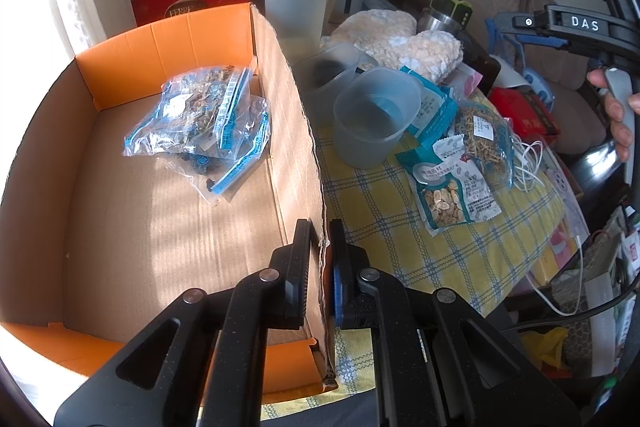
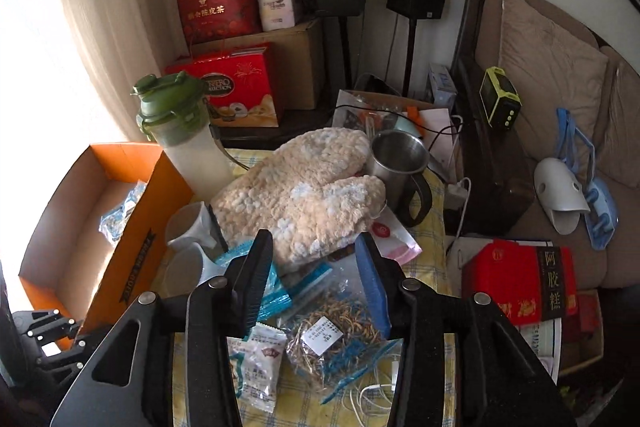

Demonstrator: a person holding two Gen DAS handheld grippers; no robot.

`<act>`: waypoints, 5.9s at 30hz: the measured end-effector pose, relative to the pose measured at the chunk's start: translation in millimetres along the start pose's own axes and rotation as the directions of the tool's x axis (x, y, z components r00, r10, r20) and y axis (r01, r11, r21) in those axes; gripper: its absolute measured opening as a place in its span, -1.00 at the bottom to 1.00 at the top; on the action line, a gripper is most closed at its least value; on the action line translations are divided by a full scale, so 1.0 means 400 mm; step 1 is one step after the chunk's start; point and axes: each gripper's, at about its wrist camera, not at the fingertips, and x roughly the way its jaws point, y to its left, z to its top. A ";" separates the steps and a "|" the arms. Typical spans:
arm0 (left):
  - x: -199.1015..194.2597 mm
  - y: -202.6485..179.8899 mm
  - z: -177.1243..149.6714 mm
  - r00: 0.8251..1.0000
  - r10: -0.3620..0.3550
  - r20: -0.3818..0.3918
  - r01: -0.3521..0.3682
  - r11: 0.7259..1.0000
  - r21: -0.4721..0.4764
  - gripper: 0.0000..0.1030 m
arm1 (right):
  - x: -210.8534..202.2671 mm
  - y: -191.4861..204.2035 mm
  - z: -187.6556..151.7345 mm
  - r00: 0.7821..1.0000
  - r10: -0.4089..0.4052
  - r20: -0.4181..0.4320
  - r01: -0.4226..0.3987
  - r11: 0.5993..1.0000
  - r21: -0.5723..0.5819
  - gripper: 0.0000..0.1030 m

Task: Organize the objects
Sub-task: 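Grasp the labelled zip bag of long dried roots with the right gripper, then carry the root bag into the cardboard box and open the right gripper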

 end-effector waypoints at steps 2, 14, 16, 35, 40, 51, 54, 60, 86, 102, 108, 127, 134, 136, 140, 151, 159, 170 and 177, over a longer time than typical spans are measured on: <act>0.000 -0.002 0.000 1.000 0.002 0.000 -0.002 1.000 0.002 -0.83 | 0.002 -0.014 -0.012 1.000 -0.007 -0.009 0.007 1.000 0.009 0.25; 0.005 -0.005 0.005 1.000 0.000 -0.008 0.000 1.000 0.007 -0.82 | 0.082 -0.097 -0.121 0.985 -0.073 -0.158 0.081 0.996 0.047 0.59; 0.005 -0.005 0.005 1.000 -0.002 -0.009 0.002 1.000 0.004 -0.81 | 0.104 -0.099 -0.136 0.982 -0.059 -0.180 0.068 0.997 0.045 0.59; 0.009 -0.009 0.007 1.000 0.008 -0.012 -0.008 1.000 0.009 -0.82 | 0.209 -0.058 -0.180 0.966 -0.051 -0.252 0.049 0.999 -0.017 0.37; 0.009 -0.009 0.007 1.000 0.007 -0.012 -0.007 1.000 0.008 -0.82 | 0.199 -0.032 -0.181 0.971 -0.070 -0.230 0.057 0.996 -0.063 -0.14; 0.009 -0.004 0.005 1.000 -0.002 -0.014 0.002 1.000 -0.001 -0.81 | 0.102 -0.038 -0.124 0.988 -0.058 -0.141 0.052 0.998 -0.043 -0.95; 0.010 -0.005 0.008 1.000 -0.003 -0.016 0.003 1.000 0.000 -0.81 | 0.066 -0.027 -0.099 0.992 -0.068 -0.108 0.062 0.996 -0.059 -0.96; 0.011 -0.007 0.010 1.000 -0.005 -0.016 0.005 1.000 -0.001 -0.81 | 0.072 -0.013 -0.081 0.988 -0.073 -0.133 0.062 0.995 -0.083 -0.54; 0.010 -0.003 0.009 1.000 -0.012 -0.017 0.012 1.000 0.002 -0.80 | 0.203 -0.013 -0.179 0.962 -0.092 -0.258 0.067 0.992 -0.106 -0.18; 0.008 -0.003 0.009 1.000 -0.015 -0.015 0.015 1.000 -0.007 -0.80 | -0.047 0.014 -0.008 0.996 0.050 -0.069 -0.053 0.998 -0.046 -0.22; 0.010 -0.004 0.010 1.000 -0.012 -0.014 0.012 1.000 -0.005 -0.80 | -0.071 0.095 0.064 0.979 0.200 -0.045 -0.202 0.977 -0.067 -0.22; 0.010 -0.002 -0.001 1.000 0.001 0.000 -0.001 1.000 -0.023 -0.81 | 0.081 0.451 0.148 0.920 0.364 -0.148 -0.390 0.889 -0.240 -0.20; 0.009 0.002 -0.001 1.000 -0.002 0.000 0.002 1.000 -0.026 -0.81 | 0.153 0.557 0.127 0.862 0.442 -0.246 -0.499 0.826 -0.263 -0.07; 0.009 0.002 -0.001 1.000 -0.004 -0.002 0.004 1.000 -0.026 -0.81 | 0.172 0.577 0.116 0.846 0.453 -0.280 -0.521 0.813 -0.259 0.09; 0.010 0.000 -0.001 1.000 -0.002 -0.002 0.002 1.000 -0.021 -0.81 | 0.182 0.585 0.096 0.852 0.436 -0.291 -0.511 0.815 -0.274 0.29; 0.009 0.000 -0.001 1.000 -0.004 -0.004 0.003 1.000 -0.020 -0.81 | 0.131 0.484 0.129 0.901 0.387 -0.196 -0.428 0.867 -0.256 0.41; 0.010 -0.003 0.001 1.000 0.001 -0.010 -0.001 1.000 -0.013 -0.81 | 0.074 0.391 0.137 0.945 0.303 -0.124 -0.324 0.919 -0.227 0.59; 0.012 -0.005 0.001 1.000 0.005 -0.013 -0.005 1.000 -0.014 -0.81 | 0.035 0.298 0.109 0.964 0.253 -0.083 -0.264 0.948 -0.176 0.60; 0.012 -0.005 0.001 1.000 0.003 -0.013 -0.003 1.000 -0.013 -0.81 | 0.026 0.208 0.074 0.991 0.118 -0.068 -0.127 0.980 -0.152 0.60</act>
